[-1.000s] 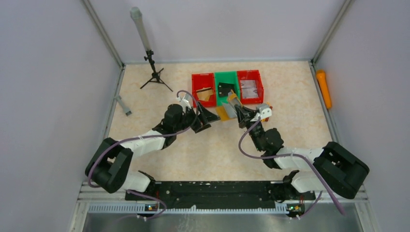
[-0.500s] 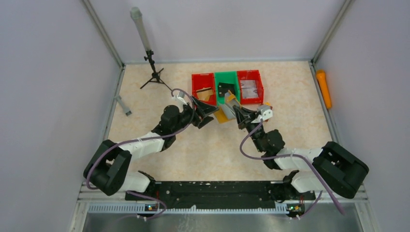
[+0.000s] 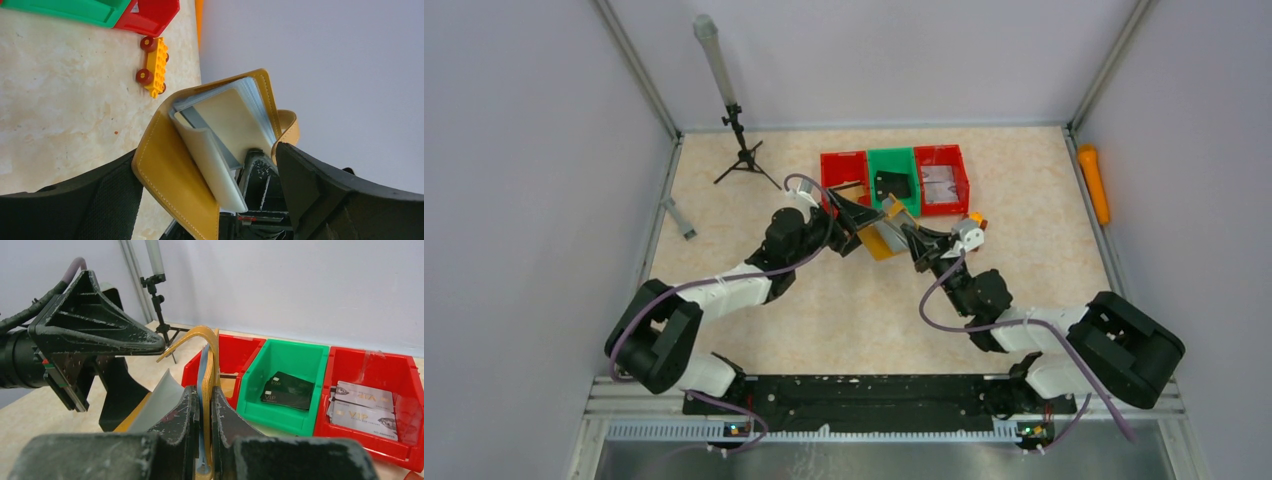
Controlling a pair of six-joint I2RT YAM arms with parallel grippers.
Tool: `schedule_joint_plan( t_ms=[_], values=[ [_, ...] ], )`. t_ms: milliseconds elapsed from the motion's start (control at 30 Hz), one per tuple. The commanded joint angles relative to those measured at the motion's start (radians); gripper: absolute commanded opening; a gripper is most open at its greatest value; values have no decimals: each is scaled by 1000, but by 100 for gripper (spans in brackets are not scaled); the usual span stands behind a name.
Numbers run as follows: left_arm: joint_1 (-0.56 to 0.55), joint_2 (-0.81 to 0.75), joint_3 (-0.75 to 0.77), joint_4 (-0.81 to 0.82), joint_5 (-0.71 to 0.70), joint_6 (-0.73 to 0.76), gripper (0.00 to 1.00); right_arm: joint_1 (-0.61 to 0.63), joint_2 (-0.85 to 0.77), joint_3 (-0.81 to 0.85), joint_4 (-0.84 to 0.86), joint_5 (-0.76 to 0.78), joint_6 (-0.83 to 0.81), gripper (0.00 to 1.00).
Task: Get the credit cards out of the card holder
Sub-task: Open the card holder at the center of the board.
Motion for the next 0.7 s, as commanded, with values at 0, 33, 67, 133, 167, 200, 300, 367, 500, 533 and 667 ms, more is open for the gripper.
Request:
schedule_joint_plan(
  t_ms=[0, 33, 67, 133, 167, 200, 300, 367, 500, 533, 667],
  values=[
    [-14, 24, 57, -39, -13, 44, 99, 13, 14, 4, 89, -48, 28, 0],
    [-15, 29, 64, -45, -7, 49, 99, 12, 18, 3, 94, -45, 29, 0],
    [-15, 33, 64, -47, -4, 53, 96, 12, 20, 3, 99, -41, 31, 0],
    [-15, 34, 58, -40, -7, 55, 86, 12, 22, 0, 106, -33, 32, 0],
    [-14, 30, 51, -36, -11, 57, 79, 12, 22, -2, 109, -30, 34, 0],
    [-15, 27, 49, -35, -16, 63, 74, 13, 22, -2, 110, -26, 35, 0],
    [-14, 12, 44, -55, -29, 73, 73, 12, 20, -5, 110, -6, 40, 0],
    [-14, 5, 42, -56, -29, 83, 73, 13, 20, -6, 115, 0, 41, 0],
    [-13, 1, 34, -35, -20, 95, 56, 12, 20, -11, 124, 4, 46, 0],
    [-13, 4, 34, -31, -17, 97, 47, 12, 20, -12, 127, 5, 46, 0],
    [-9, 11, 37, -27, -8, 111, 14, 13, 19, -16, 133, 20, 54, 0]
  ],
)
